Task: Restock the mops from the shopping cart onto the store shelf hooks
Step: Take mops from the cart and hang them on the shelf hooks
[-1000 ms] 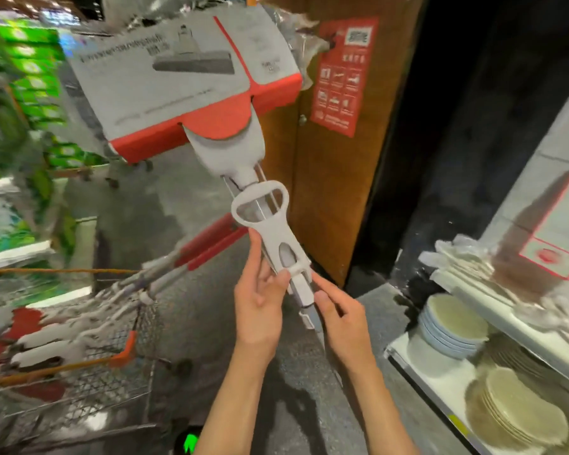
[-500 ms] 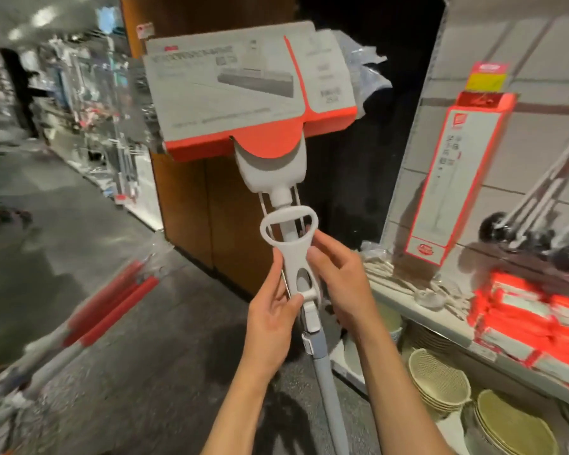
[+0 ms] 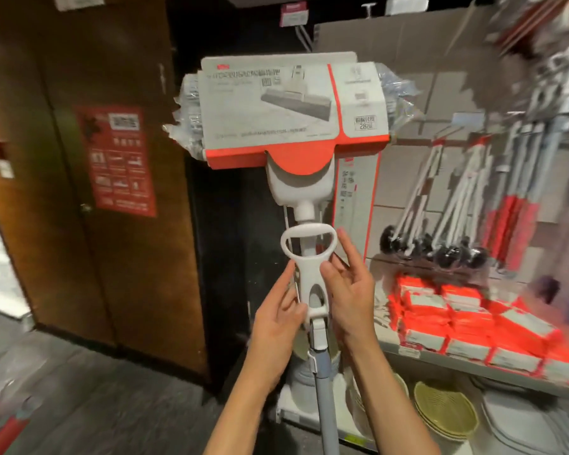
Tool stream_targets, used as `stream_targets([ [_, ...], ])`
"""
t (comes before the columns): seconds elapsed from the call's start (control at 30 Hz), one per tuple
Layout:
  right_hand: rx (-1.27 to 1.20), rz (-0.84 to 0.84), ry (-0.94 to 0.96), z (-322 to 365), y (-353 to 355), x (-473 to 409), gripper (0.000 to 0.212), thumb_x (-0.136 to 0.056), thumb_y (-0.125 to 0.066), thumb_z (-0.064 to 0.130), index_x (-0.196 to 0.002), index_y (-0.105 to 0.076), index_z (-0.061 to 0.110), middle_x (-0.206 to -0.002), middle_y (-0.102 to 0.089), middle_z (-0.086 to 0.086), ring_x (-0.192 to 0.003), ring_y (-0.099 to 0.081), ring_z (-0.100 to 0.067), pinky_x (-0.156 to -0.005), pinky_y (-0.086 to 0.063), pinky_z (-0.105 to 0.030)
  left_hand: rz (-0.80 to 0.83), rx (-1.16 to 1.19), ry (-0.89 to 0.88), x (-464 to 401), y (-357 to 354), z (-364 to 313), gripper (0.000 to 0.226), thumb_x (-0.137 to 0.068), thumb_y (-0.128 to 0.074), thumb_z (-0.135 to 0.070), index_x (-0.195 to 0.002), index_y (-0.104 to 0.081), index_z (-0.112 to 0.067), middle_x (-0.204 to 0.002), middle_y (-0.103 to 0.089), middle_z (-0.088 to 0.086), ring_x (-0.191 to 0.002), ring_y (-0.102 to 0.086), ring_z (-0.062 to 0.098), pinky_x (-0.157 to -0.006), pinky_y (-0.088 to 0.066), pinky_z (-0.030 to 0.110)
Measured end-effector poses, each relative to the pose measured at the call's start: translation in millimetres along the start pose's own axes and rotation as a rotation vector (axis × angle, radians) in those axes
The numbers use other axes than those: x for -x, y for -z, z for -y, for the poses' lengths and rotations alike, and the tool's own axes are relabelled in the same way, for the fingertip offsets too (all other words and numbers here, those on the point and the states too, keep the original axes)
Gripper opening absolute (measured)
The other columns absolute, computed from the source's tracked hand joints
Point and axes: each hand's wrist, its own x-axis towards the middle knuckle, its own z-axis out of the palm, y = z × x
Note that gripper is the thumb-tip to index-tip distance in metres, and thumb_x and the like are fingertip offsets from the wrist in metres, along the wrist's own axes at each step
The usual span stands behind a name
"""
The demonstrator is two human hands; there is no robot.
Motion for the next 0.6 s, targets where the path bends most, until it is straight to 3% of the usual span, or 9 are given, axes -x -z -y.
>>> stream_targets([
  [0.13,0.060,-0.119,0.100,3,5,-11,0.055,-0.091,-0.054,-0.017,-0.131,-0.054,0.021,-0.119,-0.071,0.013,-0.113,-0.067,-0.014,-0.090,-0.056,-0.026,-0.095,0.106,-0.038,-32,-15,-4,0.058,-0.092,-0.070,-0.025,-0.141,-0.045,-0.044,-0.119,-0.073,0.000,-0.115,-0.068,0.023,-0.100,-0.052,0.051],
  [0.2,0.061,-0.167,0.135,3,9,-15,0.053,-0.090,-0.055,-0.017,-0.129,-0.056,0.020,-0.118,-0.072,0.012,-0.113,-0.067,-0.012,-0.087,-0.055,-0.022,-0.082,0.142,-0.071,-52,-25,-8,0.058,-0.094,-0.065,-0.015,-0.139,-0.046,-0.045,-0.125,-0.070,0.000,-0.116,-0.067,0.021,-0.100,-0.053,0.047],
  [0.33,0.051,-0.247,0.178,9,29,-27,0.052,-0.091,-0.053,-0.018,-0.130,-0.056,0.015,-0.114,-0.074,0.011,-0.110,-0.068,-0.009,-0.084,-0.054,-0.020,0.028,0.167,-0.109,-86,-49,-14,0.061,-0.092,-0.058,0.012,-0.135,-0.053,-0.031,-0.133,-0.065,-0.002,-0.118,-0.065,0.008,-0.093,-0.054,0.022],
  [0.5,0.085,-0.320,0.231,29,65,-46,0.050,-0.092,-0.053,-0.015,-0.128,-0.058,0.019,-0.117,-0.073,0.008,-0.112,-0.067,-0.012,-0.088,-0.055,-0.024,0.185,0.107,-0.126,-103,-87,-10,0.064,-0.094,-0.056,0.013,-0.145,-0.047,-0.024,-0.136,-0.062,-0.010,-0.119,-0.062,0.002,-0.091,-0.050,0.015],
  [0.6,0.121,-0.343,0.272,47,90,-57,0.050,-0.091,-0.056,-0.014,-0.124,-0.060,0.024,-0.122,-0.071,0.006,-0.115,-0.067,-0.015,-0.094,-0.055,-0.028,0.240,0.095,-0.163,-114,-119,-11,0.066,-0.094,-0.055,0.014,-0.139,-0.045,-0.034,-0.137,-0.059,-0.010,-0.118,-0.060,-0.005,-0.092,-0.049,0.012],
])
